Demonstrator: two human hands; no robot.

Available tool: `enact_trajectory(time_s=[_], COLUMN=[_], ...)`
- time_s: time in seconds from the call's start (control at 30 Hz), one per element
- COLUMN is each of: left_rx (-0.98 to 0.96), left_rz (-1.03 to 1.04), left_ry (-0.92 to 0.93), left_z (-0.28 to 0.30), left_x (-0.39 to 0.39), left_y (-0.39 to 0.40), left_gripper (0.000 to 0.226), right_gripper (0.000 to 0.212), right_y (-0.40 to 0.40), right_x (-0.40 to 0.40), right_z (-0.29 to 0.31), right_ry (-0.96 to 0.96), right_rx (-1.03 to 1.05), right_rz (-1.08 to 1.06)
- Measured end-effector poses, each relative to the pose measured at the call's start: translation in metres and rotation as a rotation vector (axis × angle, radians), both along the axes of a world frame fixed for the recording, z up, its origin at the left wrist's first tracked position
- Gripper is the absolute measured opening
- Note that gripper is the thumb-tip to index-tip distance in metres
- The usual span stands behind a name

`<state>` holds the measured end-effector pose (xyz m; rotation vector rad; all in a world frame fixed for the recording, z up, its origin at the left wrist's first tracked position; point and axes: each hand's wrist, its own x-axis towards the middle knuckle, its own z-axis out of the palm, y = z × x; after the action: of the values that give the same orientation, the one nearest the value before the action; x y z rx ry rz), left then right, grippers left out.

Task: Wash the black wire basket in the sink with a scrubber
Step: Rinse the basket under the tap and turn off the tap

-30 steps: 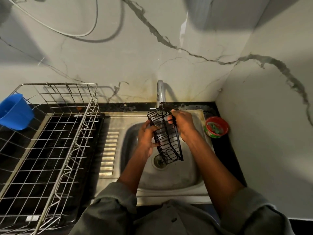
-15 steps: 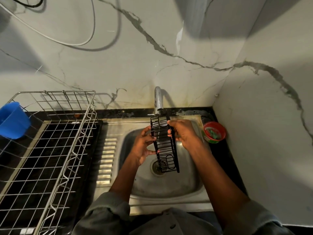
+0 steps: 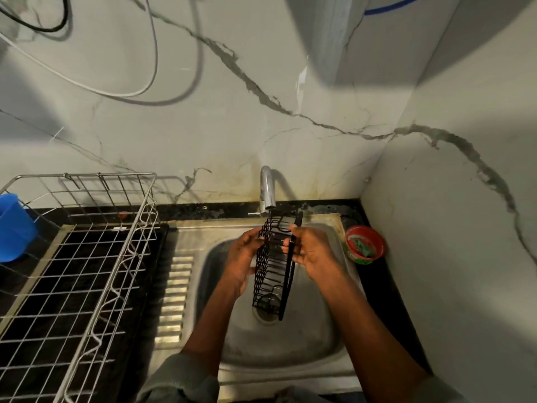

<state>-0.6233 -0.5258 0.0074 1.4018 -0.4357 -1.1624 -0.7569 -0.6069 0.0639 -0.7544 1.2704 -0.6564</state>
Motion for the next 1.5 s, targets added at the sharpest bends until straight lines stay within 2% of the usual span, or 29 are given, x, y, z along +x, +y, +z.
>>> enact_trajectory(time_s=[0.1,0.2,0.43,0.5,0.53,0.6,0.73,0.9,1.03,1.1,1.17,1.27,1.3,1.37,1.43,1.5], left_rx=[-0.008,-0.058,-0.108,-0.127,-0.120,-0.080,-0.071,0.031,0.082,0.093,0.149,0.217,0.219,0.207,0.149,0.085], left_rz=[0.058,0.011,-0.016,-0.103,-0.163,-0.257,-0.138,-0.052,-0.019,0.025,0.040,0.051,0.070,0.109,0.138,0.179], left_ry=[-0.186,-0.370,-0.372,-0.337,-0.375,-0.580,-0.862,-0.961,-0.932,-0.885,-0.827,-0.786,-0.765,-0.724,-0.701,-0.675], left_z=[0.002,-0.001,-0.010,-0.013,-0.015,-0.016,-0.028,-0.044,-0.043,-0.044,-0.049,-0.058,-0.060,-0.065,-0.064,-0.067], left_x=[-0.004,-0.009,-0.012,-0.011,-0.012,-0.018,-0.022,-0.014,-0.014,-0.012,-0.007,0.003,0.006,0.011,0.013,0.015], left_y=[-0.006,-0.009,0.007,0.014,0.016,0.011,-0.008,-0.008,-0.009,-0.007,-0.003,0.000,0.002,0.004,0.010,0.017], left_gripper=[0.022,0.021,0.036,0.039,0.043,0.051,0.019,0.015,0.025,0.029,0.027,0.028,0.029,0.033,0.027,0.018], right_gripper=[0.015,0.018,0.016,0.017,0.019,0.025,0.031,0.021,0.017,0.016,0.016,0.022,0.023,0.026,0.048,0.069], right_y=[0.003,0.004,0.009,0.008,0.008,0.012,0.023,0.017,0.007,0.002,-0.002,-0.006,-0.009,-0.016,-0.022,-0.019], right_x=[0.010,0.017,0.016,0.014,0.014,0.016,0.021,0.018,0.019,0.017,0.010,-0.003,-0.007,-0.008,-0.003,0.002], right_z=[-0.002,-0.006,-0.001,0.001,0.002,0.004,0.007,0.011,0.011,0.005,-0.006,-0.013,-0.014,-0.020,-0.031,-0.031], right_ry=[-0.049,-0.054,-0.153,-0.176,-0.180,-0.189,-0.192,-0.263,-0.207,-0.093,0.116,0.546,0.598,0.541,0.441,0.434], right_rx=[0.027,0.016,0.044,0.058,0.066,0.088,0.096,0.083,0.069,0.005,-0.134,-0.501,-0.562,-0.542,-0.395,-0.302], right_rz=[-0.002,0.025,-0.023,-0.019,-0.008,0.023,0.087,0.113,0.079,0.012,-0.141,-0.259,-0.224,-0.034,0.163,0.298])
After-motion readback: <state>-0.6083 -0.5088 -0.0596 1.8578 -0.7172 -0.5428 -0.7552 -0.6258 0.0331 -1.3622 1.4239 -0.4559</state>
